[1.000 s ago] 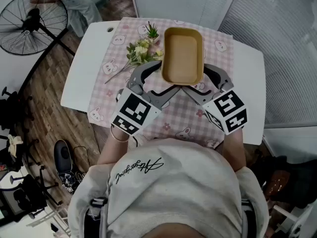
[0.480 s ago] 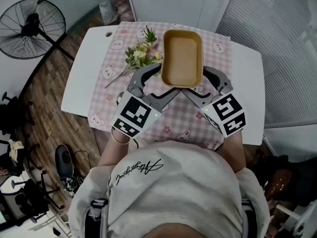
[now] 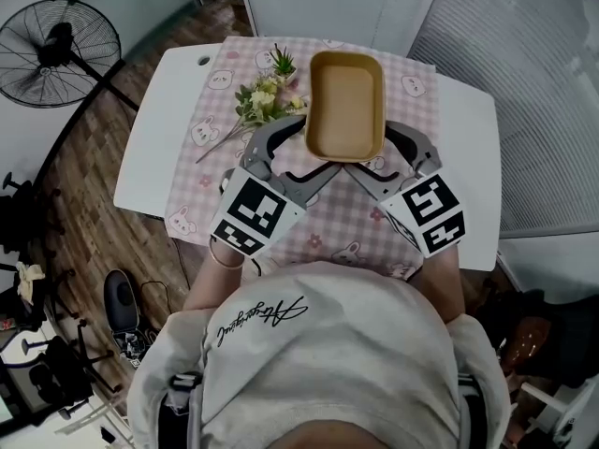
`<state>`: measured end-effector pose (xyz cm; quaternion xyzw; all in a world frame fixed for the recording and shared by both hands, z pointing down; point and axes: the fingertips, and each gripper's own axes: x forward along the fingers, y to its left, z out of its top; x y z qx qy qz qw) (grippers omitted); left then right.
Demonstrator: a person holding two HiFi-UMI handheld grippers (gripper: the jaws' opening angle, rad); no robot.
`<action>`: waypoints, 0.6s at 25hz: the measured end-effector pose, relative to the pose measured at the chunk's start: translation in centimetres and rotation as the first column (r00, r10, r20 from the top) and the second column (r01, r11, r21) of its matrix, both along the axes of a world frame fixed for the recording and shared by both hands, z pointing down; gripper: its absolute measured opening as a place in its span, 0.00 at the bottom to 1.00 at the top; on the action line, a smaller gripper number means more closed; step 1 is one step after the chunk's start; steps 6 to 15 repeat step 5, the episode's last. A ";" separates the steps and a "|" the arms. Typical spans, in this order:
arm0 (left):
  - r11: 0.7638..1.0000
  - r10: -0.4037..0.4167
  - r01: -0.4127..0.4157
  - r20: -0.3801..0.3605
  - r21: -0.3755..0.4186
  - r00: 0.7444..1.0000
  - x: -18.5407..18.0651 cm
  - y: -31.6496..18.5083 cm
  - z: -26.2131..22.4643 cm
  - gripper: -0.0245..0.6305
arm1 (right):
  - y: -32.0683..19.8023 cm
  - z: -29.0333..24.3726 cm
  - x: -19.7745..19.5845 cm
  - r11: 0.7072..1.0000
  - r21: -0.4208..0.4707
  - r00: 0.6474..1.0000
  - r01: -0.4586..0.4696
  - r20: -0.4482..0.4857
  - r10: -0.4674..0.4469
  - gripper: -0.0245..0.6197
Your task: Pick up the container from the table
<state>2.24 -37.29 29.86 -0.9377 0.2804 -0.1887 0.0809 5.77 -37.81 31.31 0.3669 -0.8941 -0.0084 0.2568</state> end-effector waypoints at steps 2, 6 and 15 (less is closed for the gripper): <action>1.000 0.000 0.000 0.002 0.000 1.000 0.0 0.1 0.0 0.50 | 0.1 0.0 0.0 1.000 0.001 1.000 0.000 -0.002 0.000 0.54; 1.000 0.000 0.000 0.003 0.000 1.000 0.1 0.2 0.0 0.50 | 0.2 -0.1 0.1 1.000 0.003 1.000 -0.001 -0.001 0.001 0.54; 1.000 0.000 0.000 0.003 0.000 1.000 0.1 0.2 0.0 0.50 | 0.2 -0.1 0.1 1.000 0.003 1.000 -0.001 -0.001 0.001 0.54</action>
